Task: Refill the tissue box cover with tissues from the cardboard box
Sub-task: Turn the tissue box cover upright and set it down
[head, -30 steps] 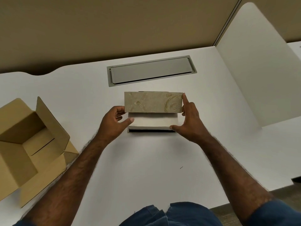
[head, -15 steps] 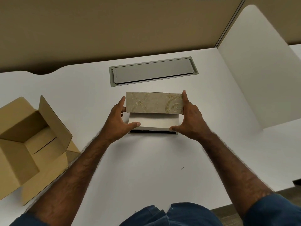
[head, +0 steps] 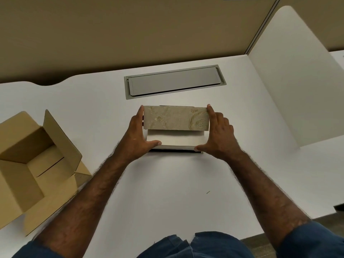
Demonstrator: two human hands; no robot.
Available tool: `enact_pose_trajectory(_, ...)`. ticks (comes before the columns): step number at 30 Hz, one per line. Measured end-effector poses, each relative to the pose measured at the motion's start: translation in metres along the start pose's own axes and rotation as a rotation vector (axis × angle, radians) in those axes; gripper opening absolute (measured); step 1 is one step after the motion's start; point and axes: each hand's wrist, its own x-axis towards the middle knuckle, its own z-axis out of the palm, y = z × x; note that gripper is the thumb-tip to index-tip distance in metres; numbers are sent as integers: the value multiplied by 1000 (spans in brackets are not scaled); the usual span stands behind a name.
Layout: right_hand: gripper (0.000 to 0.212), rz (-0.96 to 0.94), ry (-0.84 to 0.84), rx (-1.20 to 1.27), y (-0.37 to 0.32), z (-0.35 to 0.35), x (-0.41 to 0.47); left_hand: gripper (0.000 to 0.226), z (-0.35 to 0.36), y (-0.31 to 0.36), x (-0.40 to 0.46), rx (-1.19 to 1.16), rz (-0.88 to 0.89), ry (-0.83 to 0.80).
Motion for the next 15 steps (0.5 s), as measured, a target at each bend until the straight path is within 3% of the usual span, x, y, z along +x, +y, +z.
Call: enact_pose_trajectory(15,148,-27,36,95,1,11,-17,142,-4,-4,-5,256,127,13)
